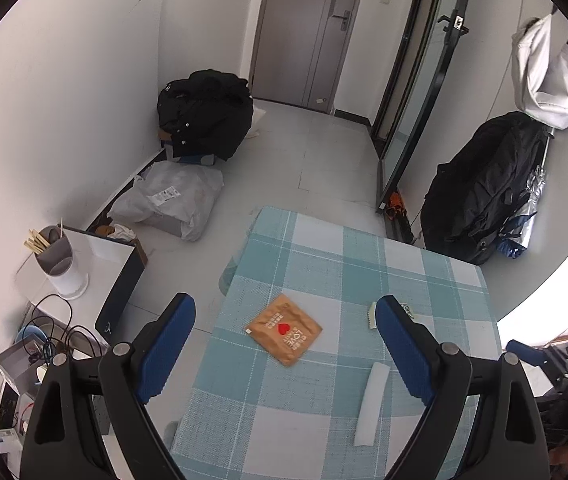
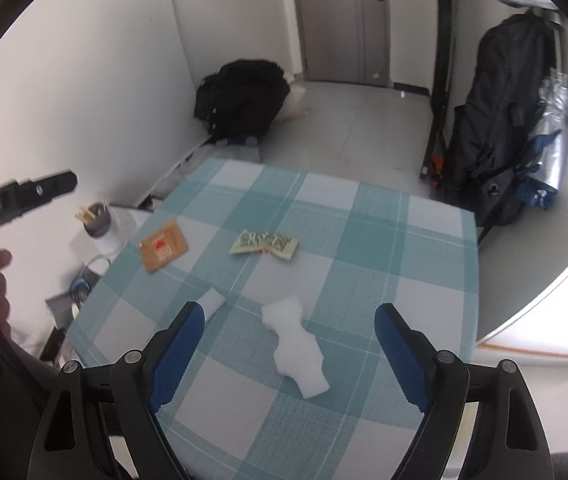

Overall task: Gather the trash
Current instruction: 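Move both tools back over the table toward the remaining trash, then close the right gripper on the white foam piece while the left gripper lowers onto the printed wrapper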

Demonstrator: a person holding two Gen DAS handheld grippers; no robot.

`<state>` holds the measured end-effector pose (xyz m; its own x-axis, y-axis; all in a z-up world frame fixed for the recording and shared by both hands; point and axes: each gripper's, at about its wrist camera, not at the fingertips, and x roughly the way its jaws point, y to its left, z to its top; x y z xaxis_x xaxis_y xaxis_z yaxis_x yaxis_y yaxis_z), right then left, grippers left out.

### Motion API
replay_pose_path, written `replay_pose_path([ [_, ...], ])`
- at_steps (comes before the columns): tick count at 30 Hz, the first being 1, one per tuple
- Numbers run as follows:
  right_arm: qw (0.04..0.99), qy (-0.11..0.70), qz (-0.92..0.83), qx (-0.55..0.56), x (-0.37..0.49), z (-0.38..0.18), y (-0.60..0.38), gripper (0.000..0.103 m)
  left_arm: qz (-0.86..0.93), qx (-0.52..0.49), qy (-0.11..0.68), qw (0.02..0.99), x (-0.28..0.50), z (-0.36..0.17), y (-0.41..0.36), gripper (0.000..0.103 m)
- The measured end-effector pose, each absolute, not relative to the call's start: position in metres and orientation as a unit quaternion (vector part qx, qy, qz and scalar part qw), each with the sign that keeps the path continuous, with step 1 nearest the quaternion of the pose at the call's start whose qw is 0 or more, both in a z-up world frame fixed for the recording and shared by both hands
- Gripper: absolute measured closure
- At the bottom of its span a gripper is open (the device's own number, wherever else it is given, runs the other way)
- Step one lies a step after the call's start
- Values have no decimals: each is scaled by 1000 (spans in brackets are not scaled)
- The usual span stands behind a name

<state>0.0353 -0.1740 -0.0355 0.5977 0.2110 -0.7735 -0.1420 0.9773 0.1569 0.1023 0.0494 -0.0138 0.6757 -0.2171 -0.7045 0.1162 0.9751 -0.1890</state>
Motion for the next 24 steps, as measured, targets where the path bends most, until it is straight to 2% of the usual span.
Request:
replay_pose_path([
  [6,870,481,107,-10,58,-65,-155,16,-96,-94,414,900,108,-18,61,13],
  [10,851,512,118,-2,72,-84,-153,19,-105,-106,425,893,109,-19,63,13],
  [15,848,518,115,10,79,-97,-155,27,-95,-96,430,893,112,-24,62,13],
  [18,845,523,111,10,82,-104,-154,39,-94,-95,440,888,113,-29,63,13],
  [23,842,527,115,19,84,-107,-154,69,-86,-86,451,884,116,-37,63,13],
  [24,842,527,114,17,84,-107,-153,69,-87,-87,456,881,116,-39,62,13],
])
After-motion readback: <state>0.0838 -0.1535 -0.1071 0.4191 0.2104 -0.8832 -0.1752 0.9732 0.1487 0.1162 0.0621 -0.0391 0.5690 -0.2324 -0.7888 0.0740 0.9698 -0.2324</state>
